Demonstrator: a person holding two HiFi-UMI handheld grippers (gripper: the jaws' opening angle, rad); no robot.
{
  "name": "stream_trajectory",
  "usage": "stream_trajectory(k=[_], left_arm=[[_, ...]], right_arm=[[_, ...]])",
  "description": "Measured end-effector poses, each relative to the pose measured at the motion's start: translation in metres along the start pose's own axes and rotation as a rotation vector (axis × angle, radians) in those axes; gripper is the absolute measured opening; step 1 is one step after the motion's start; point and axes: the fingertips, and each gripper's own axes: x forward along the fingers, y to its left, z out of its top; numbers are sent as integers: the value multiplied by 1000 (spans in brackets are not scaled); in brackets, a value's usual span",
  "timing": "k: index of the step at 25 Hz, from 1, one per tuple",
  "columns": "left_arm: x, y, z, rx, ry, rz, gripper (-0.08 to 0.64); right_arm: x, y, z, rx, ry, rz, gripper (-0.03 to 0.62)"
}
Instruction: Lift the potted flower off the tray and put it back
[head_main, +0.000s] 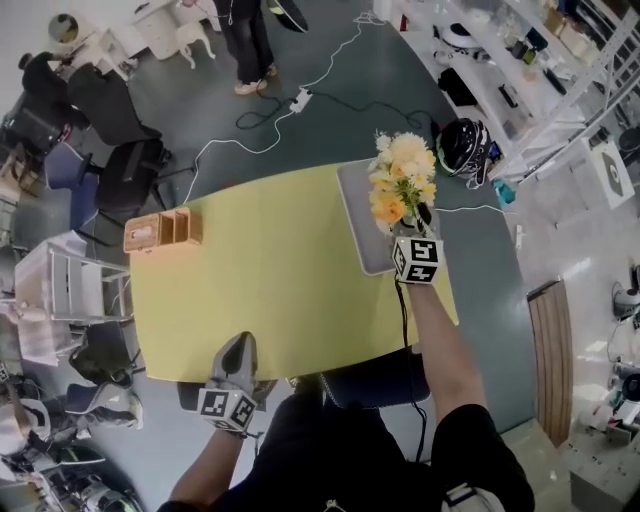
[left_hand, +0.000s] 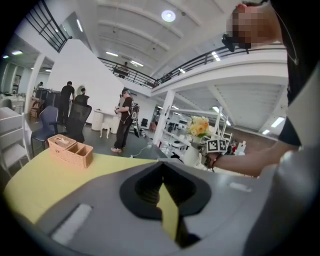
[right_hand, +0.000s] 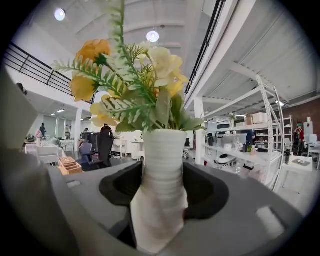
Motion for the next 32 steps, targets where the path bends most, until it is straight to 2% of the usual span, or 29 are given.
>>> stream_trajectory(k=[8, 17, 32], left_arm=[[-39, 9, 42, 20, -69, -36, 8], [-66, 14, 74, 44, -135, -91, 8], [-82, -3, 84, 45, -180, -194, 8]], right_arm=[[-57, 37, 70, -2, -39, -11, 253], [-121, 77, 130, 16, -77, -3, 251], [-232, 157, 162, 58, -116, 75, 247]])
